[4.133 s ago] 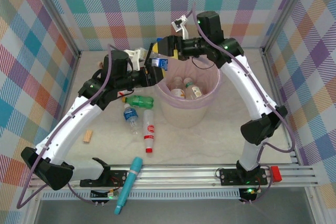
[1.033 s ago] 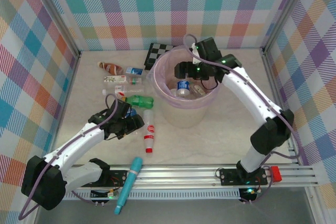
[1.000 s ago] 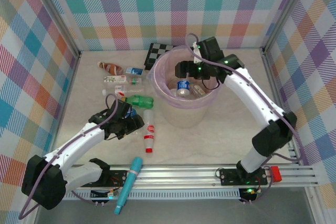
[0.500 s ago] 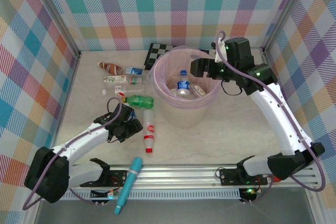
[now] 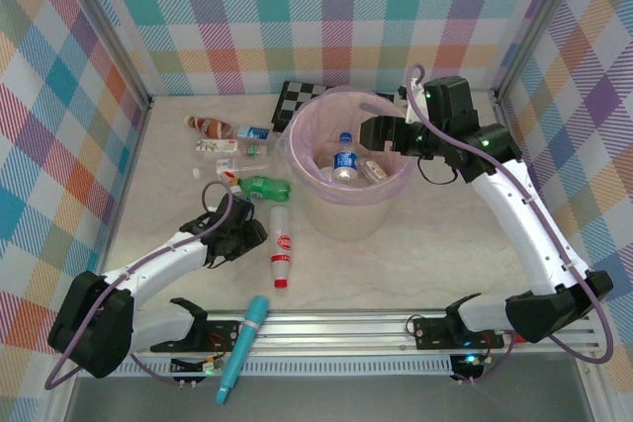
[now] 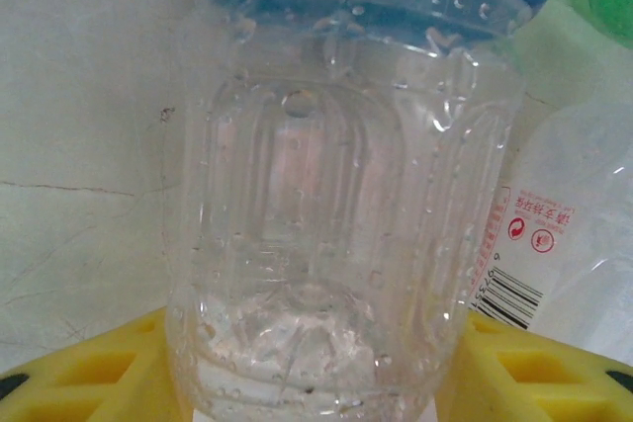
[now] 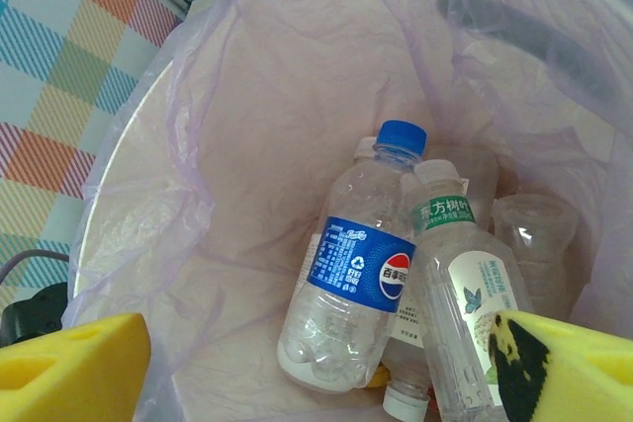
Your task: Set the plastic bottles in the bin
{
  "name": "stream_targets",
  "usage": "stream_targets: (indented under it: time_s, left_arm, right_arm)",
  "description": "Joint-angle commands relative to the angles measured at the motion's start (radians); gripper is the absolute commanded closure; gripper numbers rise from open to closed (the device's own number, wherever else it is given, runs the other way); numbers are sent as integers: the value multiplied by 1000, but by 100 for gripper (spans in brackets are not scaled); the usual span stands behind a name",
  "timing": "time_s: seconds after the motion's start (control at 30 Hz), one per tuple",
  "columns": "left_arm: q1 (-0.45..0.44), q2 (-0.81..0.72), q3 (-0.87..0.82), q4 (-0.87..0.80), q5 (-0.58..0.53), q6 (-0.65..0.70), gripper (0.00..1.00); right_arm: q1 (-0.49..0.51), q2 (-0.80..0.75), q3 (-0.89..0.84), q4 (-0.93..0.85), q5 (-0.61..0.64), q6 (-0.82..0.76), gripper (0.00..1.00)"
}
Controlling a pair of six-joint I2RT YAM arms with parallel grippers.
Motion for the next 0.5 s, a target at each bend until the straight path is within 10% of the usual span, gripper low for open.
stream_targets:
  time_s: [0.0,0.47]
  left_arm:
    - [-10,-46,8,-138,-41,-6,45]
    - [-16,-239,366,-361,-5,171,44]
  right_arm:
    - [-8,-3,16,7,-31,10,12]
    - [-7,70,122,102,-280,51,11]
